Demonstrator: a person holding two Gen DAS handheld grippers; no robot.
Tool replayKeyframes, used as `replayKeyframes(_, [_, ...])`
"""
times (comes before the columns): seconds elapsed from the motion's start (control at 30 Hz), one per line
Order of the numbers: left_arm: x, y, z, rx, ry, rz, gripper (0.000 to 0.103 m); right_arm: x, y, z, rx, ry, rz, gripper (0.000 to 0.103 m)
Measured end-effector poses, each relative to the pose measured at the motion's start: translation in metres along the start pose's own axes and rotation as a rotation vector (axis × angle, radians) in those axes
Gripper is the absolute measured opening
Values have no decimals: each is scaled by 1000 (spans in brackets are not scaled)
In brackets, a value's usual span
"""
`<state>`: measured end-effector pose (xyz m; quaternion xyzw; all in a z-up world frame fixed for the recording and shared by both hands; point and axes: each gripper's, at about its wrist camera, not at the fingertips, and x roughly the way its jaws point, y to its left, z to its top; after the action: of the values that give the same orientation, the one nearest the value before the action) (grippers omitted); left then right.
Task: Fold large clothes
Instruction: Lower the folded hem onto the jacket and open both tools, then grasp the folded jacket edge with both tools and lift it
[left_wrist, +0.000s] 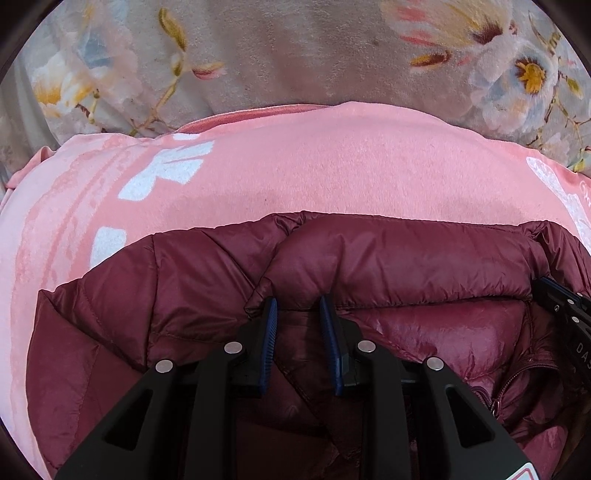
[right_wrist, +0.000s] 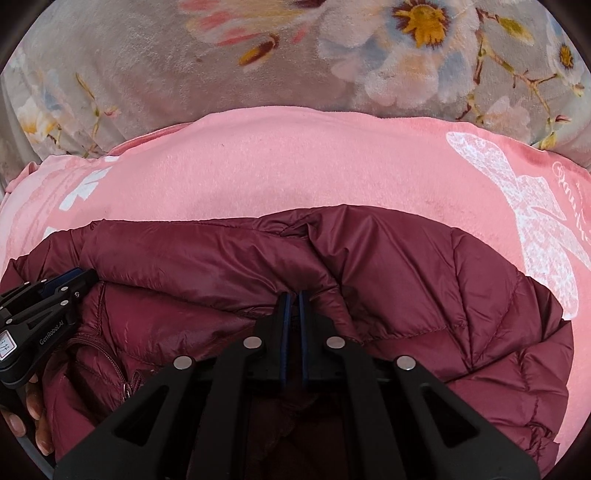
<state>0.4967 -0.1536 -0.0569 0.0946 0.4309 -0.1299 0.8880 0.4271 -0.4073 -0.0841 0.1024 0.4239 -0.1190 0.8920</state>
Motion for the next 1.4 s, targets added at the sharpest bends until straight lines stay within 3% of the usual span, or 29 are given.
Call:
replayKeyframes(0.4, [0,-4,2,22,9,30,25,1,1,1,0,3,-8,3])
replayKeyframes(0.63, [6,-8,4,37,13,62,25,3,-8,4,47,3,34,3])
replayKeyframes(0.7, [2,-6,1,30,16,61,27,-9,-16,0,91,-17,61,3])
replayKeyframes(0.77, [-18,1,-8,16,40,84,31,-46,-29,-12,173,-46,46,5])
replayKeyframes(0.8, [-34,6,-15,1,37,78,39,-63,-34,-19,200,-62,74,18])
replayKeyframes(0.83, [-60,15,-28,-12,21,34,44,-93,-44,-34,224,-78,126,26])
replayKeyframes(0.87, [-77,20,-38,-15,14,8,56,-118,-51,-49,227,-90,156,40])
replayKeyframes(0.9, [-98,27,-52,-8,7,-17,66,-137,-56,-62,222,-103,167,46])
replayKeyframes(0.93, [-116,34,-65,1,4,-33,69,-168,-69,-85,206,-121,155,48])
replayKeyframes(1.03, [-170,60,-116,27,9,-37,70,-230,-100,-146,172,-90,69,51])
replayKeyframes(1.13, [-211,95,-178,-13,81,-50,70,-285,-133,-213,207,-56,45,53])
replayKeyframes(1.3, [-241,148,-259,-160,191,-44,70,-328,-160,-306,309,34,90,57])
replayKeyframes(1.4, [-255,173,-297,-274,221,-85,70,-336,-162,-339,348,35,135,58])
